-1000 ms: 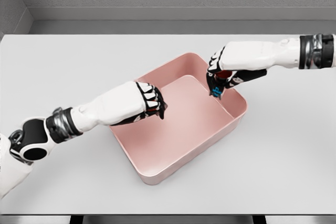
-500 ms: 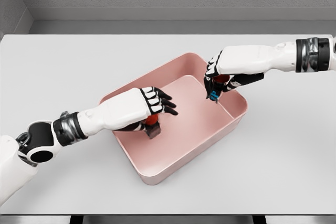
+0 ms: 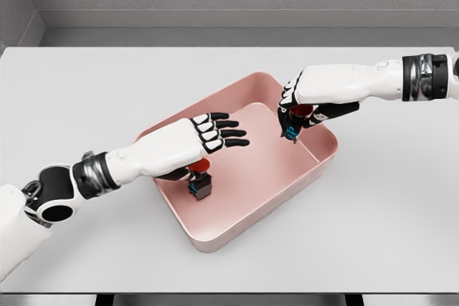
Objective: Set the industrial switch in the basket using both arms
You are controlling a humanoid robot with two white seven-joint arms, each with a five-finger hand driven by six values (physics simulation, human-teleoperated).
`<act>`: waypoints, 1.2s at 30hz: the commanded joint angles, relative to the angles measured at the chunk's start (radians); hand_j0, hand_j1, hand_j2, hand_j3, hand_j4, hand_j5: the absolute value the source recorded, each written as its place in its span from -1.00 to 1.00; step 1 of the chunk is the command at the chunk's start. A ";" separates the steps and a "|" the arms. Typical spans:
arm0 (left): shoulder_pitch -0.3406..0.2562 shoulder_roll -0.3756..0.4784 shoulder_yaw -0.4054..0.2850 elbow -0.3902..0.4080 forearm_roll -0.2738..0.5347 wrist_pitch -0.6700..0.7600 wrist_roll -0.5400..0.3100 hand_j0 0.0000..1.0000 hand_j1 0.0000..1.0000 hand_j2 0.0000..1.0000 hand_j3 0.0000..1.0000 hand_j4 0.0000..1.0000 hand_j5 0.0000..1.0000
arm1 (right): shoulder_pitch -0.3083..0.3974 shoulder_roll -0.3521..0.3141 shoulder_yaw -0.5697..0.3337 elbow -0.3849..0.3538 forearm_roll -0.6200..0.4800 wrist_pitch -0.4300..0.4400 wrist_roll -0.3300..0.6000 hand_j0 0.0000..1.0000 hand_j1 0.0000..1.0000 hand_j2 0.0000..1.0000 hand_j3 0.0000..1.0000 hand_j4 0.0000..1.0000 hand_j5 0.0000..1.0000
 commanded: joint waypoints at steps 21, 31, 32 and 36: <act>0.003 0.057 0.029 -0.013 0.017 0.001 0.009 1.00 1.00 1.00 1.00 1.00 1.00 | -0.002 0.005 0.012 -0.002 -0.012 0.003 -0.002 -0.12 -0.12 -0.12 -0.12 -0.12 -0.12; 0.002 0.229 0.105 -0.037 0.116 0.001 0.102 1.00 1.00 1.00 1.00 1.00 1.00 | -0.002 0.032 0.012 0.001 -0.014 0.003 -0.002 -0.11 -0.11 -0.11 -0.11 -0.11 -0.11; 0.006 0.266 0.127 -0.037 0.116 0.001 0.102 1.00 1.00 1.00 1.00 1.00 1.00 | -0.002 0.040 0.014 0.001 -0.014 0.003 0.000 -0.10 -0.10 -0.10 -0.10 -0.10 -0.10; 0.110 0.368 0.271 -0.037 0.111 0.001 0.099 1.00 1.00 1.00 1.00 1.00 1.00 | -0.002 0.071 0.015 0.011 -0.014 0.003 0.010 0.04 0.04 0.04 0.04 0.04 0.04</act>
